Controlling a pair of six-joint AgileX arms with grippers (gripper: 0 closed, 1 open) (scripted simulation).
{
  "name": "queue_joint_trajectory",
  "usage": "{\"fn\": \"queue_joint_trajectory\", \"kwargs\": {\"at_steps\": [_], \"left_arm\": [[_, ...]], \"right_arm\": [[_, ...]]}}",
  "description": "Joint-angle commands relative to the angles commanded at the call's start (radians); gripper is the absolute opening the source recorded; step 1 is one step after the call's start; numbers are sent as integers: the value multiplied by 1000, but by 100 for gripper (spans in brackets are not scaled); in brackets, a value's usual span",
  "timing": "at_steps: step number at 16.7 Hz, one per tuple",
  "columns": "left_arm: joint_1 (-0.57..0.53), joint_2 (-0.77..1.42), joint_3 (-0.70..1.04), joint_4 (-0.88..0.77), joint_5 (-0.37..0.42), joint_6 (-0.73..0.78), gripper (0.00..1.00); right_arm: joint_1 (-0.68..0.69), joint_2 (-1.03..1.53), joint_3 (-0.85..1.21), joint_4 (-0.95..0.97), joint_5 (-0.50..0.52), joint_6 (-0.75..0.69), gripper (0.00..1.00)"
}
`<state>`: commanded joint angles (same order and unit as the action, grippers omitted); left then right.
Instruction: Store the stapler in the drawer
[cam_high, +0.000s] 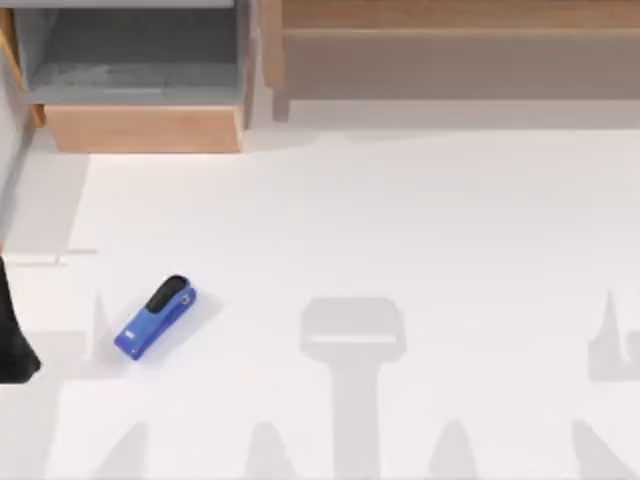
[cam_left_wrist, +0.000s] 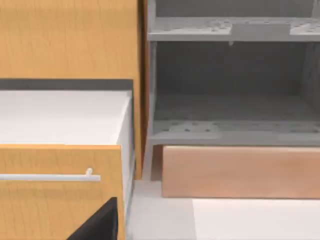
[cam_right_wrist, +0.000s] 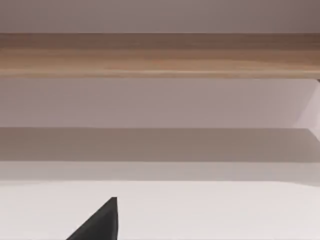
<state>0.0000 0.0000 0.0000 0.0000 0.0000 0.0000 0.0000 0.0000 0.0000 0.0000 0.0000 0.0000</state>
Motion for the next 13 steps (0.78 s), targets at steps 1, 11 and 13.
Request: {"fn": "queue_joint_trajectory", "kwargs": {"at_steps": [1,11,13], "left_arm": [[0,0,0,0,0,0,100],[-96,459,344,-260,-1,77,100],[-132,648,472,-357,-1,106,100]], "right_arm": [[0,0,0,0,0,0,100],[0,0,0,0,0,0,100],[0,0,0,0,0,0,100]]}}
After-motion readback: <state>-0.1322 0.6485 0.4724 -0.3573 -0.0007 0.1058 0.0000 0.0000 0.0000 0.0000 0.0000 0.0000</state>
